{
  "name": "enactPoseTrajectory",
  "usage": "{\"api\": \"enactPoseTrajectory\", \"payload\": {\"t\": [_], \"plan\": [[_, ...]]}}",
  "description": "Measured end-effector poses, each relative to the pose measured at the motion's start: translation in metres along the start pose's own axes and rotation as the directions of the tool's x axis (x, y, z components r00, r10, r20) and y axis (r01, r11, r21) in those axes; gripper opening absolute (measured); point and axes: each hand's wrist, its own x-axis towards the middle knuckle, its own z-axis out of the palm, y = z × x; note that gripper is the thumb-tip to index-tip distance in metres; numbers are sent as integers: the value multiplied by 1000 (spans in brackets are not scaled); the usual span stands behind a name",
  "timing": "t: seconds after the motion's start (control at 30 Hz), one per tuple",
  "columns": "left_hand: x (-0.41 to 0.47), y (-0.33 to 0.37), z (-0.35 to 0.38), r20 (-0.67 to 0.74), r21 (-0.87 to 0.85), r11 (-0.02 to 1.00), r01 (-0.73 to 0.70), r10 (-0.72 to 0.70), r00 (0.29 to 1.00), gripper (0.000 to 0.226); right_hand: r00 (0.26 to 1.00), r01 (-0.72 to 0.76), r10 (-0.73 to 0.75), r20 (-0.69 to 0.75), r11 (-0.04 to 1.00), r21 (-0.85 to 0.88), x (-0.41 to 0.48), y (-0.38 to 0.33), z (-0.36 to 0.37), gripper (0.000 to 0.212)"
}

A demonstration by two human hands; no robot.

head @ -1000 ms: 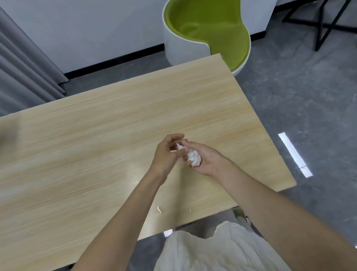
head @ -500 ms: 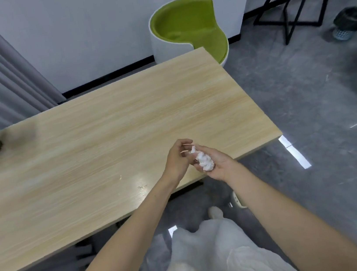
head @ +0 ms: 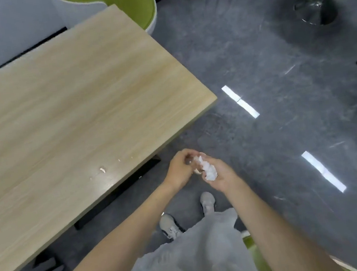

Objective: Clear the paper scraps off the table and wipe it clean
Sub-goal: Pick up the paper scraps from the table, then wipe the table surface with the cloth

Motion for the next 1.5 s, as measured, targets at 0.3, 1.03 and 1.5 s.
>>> {"api": "enactPoseTrajectory", "payload": {"t": [0.3,1.03,1.5], "plan": [[86,-79,95,100,-60,960,275,-268,958,27,979,-72,82,-187,996,57,103,-1,-100,24],[351,-376,189,108,15,869,494,-493,863,37,951,-95,123,-284,989,110,509,44,-264,37],[306,-322,149,20,-67,857,510,-510,860,33,946,-57,127,-300,971,231,401,28,-226,61]]}}
